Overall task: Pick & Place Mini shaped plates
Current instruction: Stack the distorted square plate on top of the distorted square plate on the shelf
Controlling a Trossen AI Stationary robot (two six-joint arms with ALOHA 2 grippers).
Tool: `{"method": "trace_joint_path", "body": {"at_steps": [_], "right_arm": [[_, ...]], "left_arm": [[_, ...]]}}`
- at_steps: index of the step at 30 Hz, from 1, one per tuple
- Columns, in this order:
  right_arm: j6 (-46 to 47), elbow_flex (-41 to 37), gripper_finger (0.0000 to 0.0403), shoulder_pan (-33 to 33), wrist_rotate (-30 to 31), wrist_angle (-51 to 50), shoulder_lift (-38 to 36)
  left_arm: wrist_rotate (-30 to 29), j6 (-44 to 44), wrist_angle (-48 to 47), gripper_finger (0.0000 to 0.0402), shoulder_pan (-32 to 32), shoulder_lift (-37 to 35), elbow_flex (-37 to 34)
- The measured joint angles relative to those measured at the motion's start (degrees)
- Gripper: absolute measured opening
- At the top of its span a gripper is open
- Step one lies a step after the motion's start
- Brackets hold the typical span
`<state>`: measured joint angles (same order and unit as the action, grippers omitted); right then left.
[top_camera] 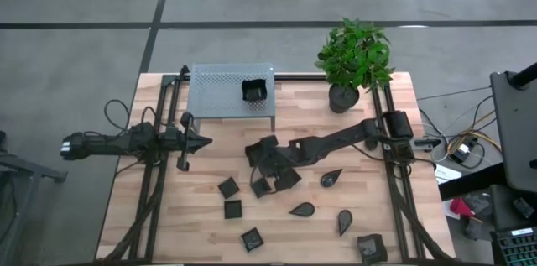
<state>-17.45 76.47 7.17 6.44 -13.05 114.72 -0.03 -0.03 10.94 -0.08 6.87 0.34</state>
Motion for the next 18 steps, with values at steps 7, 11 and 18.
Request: {"method": "trace_joint_path", "body": {"at_steps": [7, 11, 18], "right_arm": [[-0.28, -0.57, 0.0072, -1.23, -0.31, -0.18, 0.62], [-0.07, -0.63, 0.0076, -1.77, -0.35, 0.19, 0.44], [-0.08, -0.79, 0.0077, -2.0, -0.93, 0.04, 0.5]], "left_arm": [[-0.01, -0.01, -0.07, 0.0, 0.0, 0.04, 0.0], [0.0, -0.01, -0.44, 0.0, 0.01, 0.04, 0.0], [0.01, 0.0, -0.46, 0.0, 0.01, 0.02, 0.0]]}}
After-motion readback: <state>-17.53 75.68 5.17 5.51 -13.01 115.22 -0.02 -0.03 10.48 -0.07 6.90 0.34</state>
